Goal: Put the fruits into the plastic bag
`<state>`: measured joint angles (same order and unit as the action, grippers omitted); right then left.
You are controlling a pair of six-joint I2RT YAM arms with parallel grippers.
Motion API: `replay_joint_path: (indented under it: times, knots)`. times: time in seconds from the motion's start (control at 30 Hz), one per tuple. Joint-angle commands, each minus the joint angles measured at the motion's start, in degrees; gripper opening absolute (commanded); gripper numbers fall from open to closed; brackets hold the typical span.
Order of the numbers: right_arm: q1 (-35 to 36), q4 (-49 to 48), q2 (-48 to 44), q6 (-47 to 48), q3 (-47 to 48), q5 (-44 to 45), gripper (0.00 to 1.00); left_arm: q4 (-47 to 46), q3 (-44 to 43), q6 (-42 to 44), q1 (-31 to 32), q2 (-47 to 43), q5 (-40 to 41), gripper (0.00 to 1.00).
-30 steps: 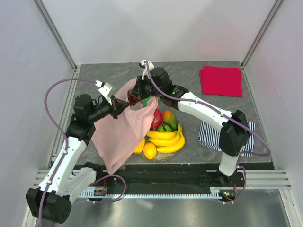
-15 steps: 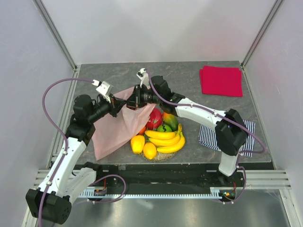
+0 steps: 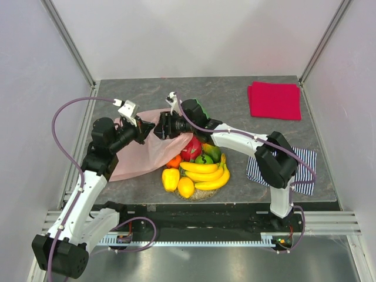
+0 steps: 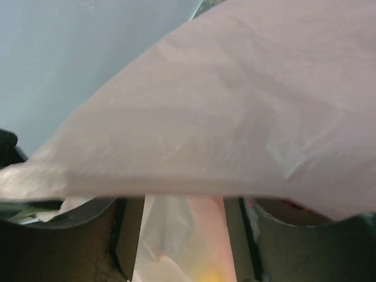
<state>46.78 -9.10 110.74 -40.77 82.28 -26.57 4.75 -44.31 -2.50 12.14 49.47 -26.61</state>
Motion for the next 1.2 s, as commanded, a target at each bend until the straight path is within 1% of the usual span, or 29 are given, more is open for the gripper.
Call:
replay_joint_path:
  times: [0.0,0.03,0.1,0.27,0.3,0.47,0.5,0.53,0.6,0.63,0.7,0.73,0.8,0.83,0.9,0.93,1.0,1.03,1.17]
  knots:
    - [-0.29,0.31,-5.35,4.30,-0.27,2.57,0.67,1.22,-2.18,1.80,0.08,-0.78,6.21,0.02]
    - [-0.46,0.40,-6.66,4.39,-1.32,2.66,0.71,1.40,-2.18,1.97,0.08,-0.78,6.74,0.01]
    - [-0.73,0.84,-7.81,5.17,-2.38,3.10,0.73,1.84,-2.27,2.24,0.07,-0.69,7.88,0.02]
    - [-1.08,2.60,-13.78,7.72,-4.93,6.17,0.73,2.98,-2.62,2.41,-0.01,-0.69,11.92,0.02]
    - [-1.52,2.86,-15.10,8.08,-6.68,8.09,0.73,3.24,-2.62,2.33,-0.10,-0.78,12.72,0.01]
    - [-5.90,5.93,-26.52,9.57,-11.44,12.67,0.75,3.68,-2.53,2.33,-0.19,-1.31,14.39,0.02]
    - [-6.61,6.81,-28.54,10.36,-12.40,13.81,0.75,3.86,-2.62,3.81,-0.19,-1.22,14.57,0.02]
    - [-7.05,8.99,-32.39,13.24,-12.76,17.30,0.76,4.03,-2.62,3.82,-0.19,-1.05,14.74,0.02]
    - [-7.23,12.52,-38.02,16.41,-13.89,21.10,0.78,4.56,-2.88,3.82,-0.36,-0.96,15.88,0.02]
    - [-7.15,15.14,-39.71,20.08,-14.60,23.90,0.78,4.74,-3.06,3.91,-0.28,-0.96,16.06,0.02]
    - [-7.15,17.96,-43.48,23.88,-17.05,25.42,0.78,4.91,-3.06,3.82,-0.36,-0.96,16.77,0.02]
    - [-7.15,21.98,-44.20,26.68,-17.76,25.86,0.78,4.91,-3.15,3.82,-0.36,-1.04,16.77,0.02]
    - [-6.80,27.09,-44.38,29.34,-18.38,26.21,0.77,4.91,-3.06,3.73,-0.45,-0.87,16.07,0.01]
    - [-5.49,31.65,-43.86,30.39,-18.47,26.22,0.76,4.83,-3.15,3.65,-0.45,-0.78,15.80,0.01]
    - [-2.68,35.36,-41.59,31.72,-18.12,31.29,0.74,4.83,-3.23,3.56,-0.45,-0.69,15.54,0.02]
    - [0.29,37.47,-40.79,31.72,-18.12,32.36,0.74,4.91,-3.23,3.56,-0.45,-0.61,15.54,0.02]
    - [2.69,38.54,-38.42,30.41,-18.12,32.98,0.73,5.00,-3.15,3.73,-0.45,-0.52,16.15,0.01]
    - [4.96,38.72,-37.97,30.40,-18.38,33.07,0.73,5.26,-3.32,3.73,-0.45,-0.52,16.50,0.02]
    - [9.37,39.77,-36.48,34.17,-19.88,33.42,0.77,5.26,-3.23,3.82,-0.45,-0.52,15.89,0.02]
